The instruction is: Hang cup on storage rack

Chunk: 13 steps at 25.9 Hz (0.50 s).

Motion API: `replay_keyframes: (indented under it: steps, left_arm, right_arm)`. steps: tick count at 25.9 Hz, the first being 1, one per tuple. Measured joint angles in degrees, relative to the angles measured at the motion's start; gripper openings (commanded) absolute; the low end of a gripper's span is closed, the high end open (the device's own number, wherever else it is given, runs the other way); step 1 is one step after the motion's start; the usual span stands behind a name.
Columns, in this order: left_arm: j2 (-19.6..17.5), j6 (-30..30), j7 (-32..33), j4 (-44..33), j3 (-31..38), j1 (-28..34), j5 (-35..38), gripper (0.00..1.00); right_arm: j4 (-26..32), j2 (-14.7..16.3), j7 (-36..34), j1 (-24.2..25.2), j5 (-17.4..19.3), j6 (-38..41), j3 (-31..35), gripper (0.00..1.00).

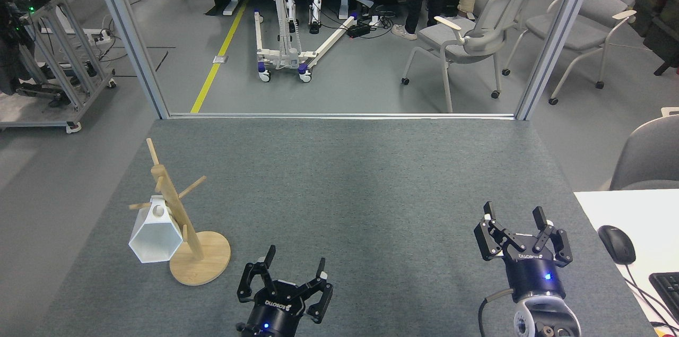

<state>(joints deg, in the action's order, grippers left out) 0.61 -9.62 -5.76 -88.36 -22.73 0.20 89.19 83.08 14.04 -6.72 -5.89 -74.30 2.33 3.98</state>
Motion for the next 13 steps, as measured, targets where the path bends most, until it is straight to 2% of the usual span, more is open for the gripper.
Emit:
replay_keyframes:
  steps: [8,13]
  left_arm:
    - [3.39,1.25,0.86,-0.35,-0.01,-2.91,-0.15,0.96]
    - [4.48,1.29,3.61,1.43,-0.11,-8.41,-0.27,0.96]
  right_arm:
    - [0.12,-0.03,0.12,0.69,0.23,-2.07,0.34,0.99]
    - [0.06,0.01,0.13,3.09,0.3,-2.2,0.29,0.99]
